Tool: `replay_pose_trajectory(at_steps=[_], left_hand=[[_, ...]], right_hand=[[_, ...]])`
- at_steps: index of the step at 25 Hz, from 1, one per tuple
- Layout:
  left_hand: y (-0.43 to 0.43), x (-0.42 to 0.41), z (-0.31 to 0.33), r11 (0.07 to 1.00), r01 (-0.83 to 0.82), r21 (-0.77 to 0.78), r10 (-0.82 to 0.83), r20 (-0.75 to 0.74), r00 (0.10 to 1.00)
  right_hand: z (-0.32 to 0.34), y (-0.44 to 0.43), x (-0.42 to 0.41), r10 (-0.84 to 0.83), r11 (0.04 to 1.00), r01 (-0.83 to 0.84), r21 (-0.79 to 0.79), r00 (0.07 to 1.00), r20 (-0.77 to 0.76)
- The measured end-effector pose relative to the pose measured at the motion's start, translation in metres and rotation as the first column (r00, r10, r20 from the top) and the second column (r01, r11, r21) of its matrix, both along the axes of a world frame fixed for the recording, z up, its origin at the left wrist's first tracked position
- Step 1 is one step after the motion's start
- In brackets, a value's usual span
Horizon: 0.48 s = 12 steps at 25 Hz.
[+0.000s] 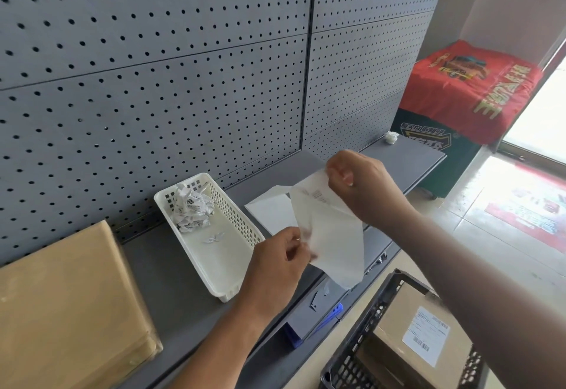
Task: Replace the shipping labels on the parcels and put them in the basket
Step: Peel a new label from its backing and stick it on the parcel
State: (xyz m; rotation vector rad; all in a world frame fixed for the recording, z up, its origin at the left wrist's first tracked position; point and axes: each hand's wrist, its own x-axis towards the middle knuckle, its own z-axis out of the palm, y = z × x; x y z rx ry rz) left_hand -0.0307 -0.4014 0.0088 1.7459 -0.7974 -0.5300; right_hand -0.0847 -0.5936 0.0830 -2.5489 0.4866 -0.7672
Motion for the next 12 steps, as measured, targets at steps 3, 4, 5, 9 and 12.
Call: replay_pose_trajectory(at_steps=[3, 4, 5, 9, 12], left_hand=[[0.001, -0.001, -0.008, 1.000, 0.000, 0.019, -0.001, 0.036, 0.999], [0.001, 0.000, -0.011, 1.000, 0.001, 0.030, -0.003, 0.054, 0.999], [0.001, 0.000, -0.015, 0.999, 0.004, 0.043, -0.007, 0.066, 0.998], [0.002, -0.003, -0.027, 0.996, 0.015, 0.087, -0.018, 0.038, 0.999], [0.001, -0.006, -0.036, 0.993, 0.030, 0.114, -0.031, 0.013, 0.999]], right_hand=[[0.011, -0.008, 0.011, -0.076, 0.996, 0.075, 0.041, 0.997, 0.009], [0.016, -0.010, 0.014, -0.090, 0.995, 0.089, 0.044, 0.996, 0.014], [0.020, -0.012, 0.017, -0.101, 0.994, 0.100, 0.041, 0.995, 0.018], [0.039, -0.020, 0.028, -0.139, 0.990, 0.139, 0.003, 0.989, 0.047], [0.051, -0.024, 0.036, -0.160, 0.987, 0.161, -0.014, 0.983, 0.090]])
